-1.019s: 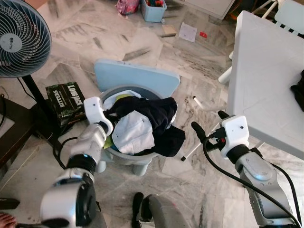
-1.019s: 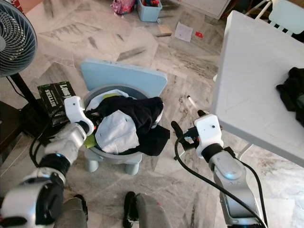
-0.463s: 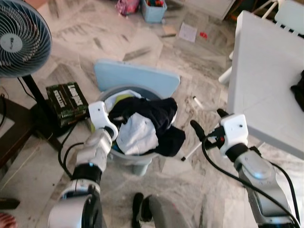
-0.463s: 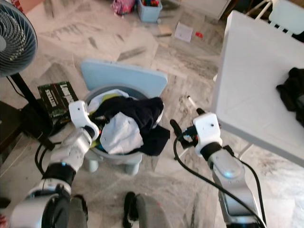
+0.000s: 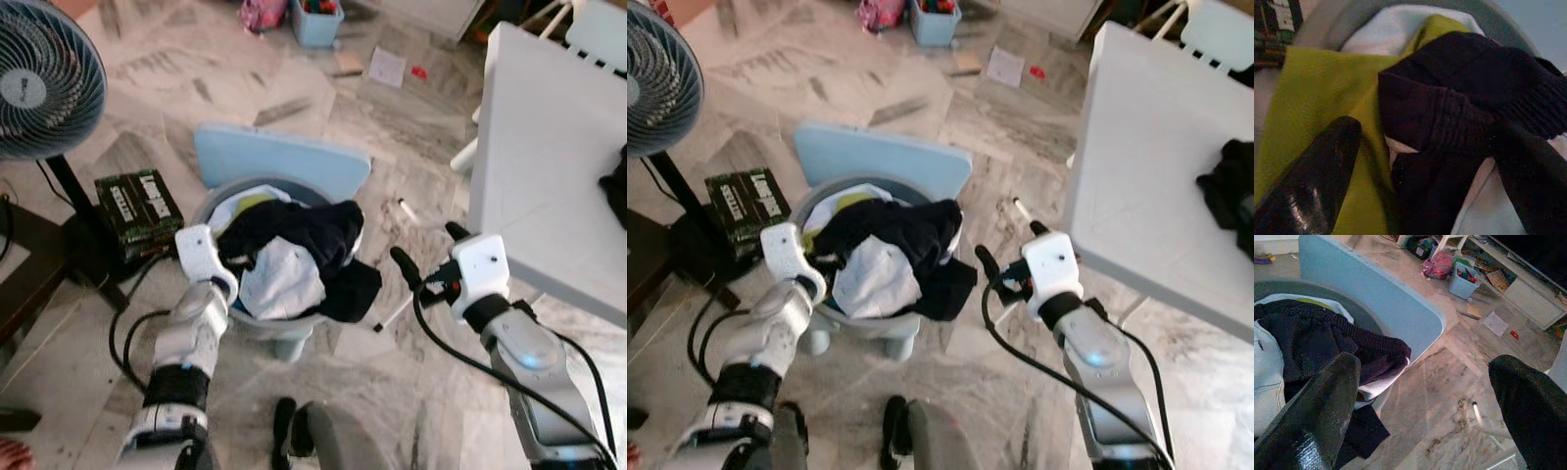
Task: Hang hanger
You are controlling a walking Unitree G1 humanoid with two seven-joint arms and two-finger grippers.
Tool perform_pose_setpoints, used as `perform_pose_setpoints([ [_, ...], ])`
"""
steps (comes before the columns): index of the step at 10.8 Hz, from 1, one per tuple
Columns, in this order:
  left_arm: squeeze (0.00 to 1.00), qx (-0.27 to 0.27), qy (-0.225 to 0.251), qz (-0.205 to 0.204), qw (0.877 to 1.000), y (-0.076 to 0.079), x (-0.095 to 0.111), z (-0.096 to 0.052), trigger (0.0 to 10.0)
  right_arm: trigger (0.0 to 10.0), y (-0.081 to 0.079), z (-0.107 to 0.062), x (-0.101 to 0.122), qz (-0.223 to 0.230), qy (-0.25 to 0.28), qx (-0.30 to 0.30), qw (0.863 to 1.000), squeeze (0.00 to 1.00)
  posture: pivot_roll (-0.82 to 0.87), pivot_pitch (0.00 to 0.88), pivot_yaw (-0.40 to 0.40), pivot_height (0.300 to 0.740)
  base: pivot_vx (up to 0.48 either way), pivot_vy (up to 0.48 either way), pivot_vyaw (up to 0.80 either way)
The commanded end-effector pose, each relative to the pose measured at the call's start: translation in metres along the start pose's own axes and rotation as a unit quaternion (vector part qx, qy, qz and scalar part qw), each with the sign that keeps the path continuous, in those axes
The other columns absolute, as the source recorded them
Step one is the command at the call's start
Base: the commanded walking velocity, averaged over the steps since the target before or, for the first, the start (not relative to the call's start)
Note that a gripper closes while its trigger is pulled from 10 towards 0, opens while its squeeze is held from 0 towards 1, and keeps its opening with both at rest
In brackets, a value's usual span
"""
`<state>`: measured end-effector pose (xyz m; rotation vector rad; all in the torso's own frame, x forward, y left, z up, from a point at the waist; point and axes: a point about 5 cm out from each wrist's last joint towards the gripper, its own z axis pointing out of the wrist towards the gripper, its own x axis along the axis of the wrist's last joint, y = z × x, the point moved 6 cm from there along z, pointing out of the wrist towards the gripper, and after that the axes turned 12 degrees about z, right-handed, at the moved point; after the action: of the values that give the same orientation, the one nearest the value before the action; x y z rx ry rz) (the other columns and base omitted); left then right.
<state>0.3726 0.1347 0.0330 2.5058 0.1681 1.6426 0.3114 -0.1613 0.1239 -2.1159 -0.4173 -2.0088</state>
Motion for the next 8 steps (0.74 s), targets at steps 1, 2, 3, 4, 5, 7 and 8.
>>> perform_pose_setpoints([
  [1,0.00,0.007,-0.032,-0.010,0.999,-0.003,-0.017,0.000,10.0,10.0,0.005,-0.001,-0.004,-0.002,-0.008,-0.009,1.000,0.00,-0.16,0.204,-0.243,0.740,0.000,0.000,0.00],
  [2,0.00,0.005,-0.033,-0.011,0.999,-0.005,-0.018,0.000,10.0,10.0,0.005,-0.002,-0.004,-0.003,-0.007,-0.009,1.000,0.00,-0.16,0.204,-0.243,0.740,0.000,0.000,0.00],
  [3,0.00,-0.009,-0.041,-0.006,0.999,-0.005,-0.018,0.002,10.0,10.0,0.006,-0.003,-0.005,-0.004,-0.009,-0.010,1.000,0.00,-0.17,0.203,-0.243,0.740,0.000,0.000,0.00],
  [4,0.00,-0.010,-0.042,-0.006,0.999,-0.006,-0.015,0.005,10.0,10.0,0.006,-0.003,-0.006,-0.004,-0.009,-0.011,1.000,0.00,-0.17,0.204,-0.245,0.740,0.000,0.000,0.00],
  [5,0.00,-0.017,-0.040,0.003,0.999,-0.005,-0.008,0.012,10.0,10.0,0.006,-0.003,-0.006,-0.005,-0.010,-0.010,1.000,0.00,-0.17,0.204,-0.245,0.740,0.000,0.000,0.00],
  [7,0.00,-0.024,-0.036,0.007,0.999,-0.002,0.002,0.020,10.0,10.0,0.006,-0.002,-0.005,-0.005,-0.009,-0.011,1.000,0.00,-0.17,0.201,-0.245,0.740,0.000,0.000,0.00],
  [8,0.00,-0.036,-0.039,0.011,0.999,0.001,0.001,0.021,10.0,10.0,0.007,-0.003,-0.006,-0.006,-0.010,-0.014,1.000,0.00,-0.18,0.201,-0.241,0.740,0.000,0.000,0.00],
])
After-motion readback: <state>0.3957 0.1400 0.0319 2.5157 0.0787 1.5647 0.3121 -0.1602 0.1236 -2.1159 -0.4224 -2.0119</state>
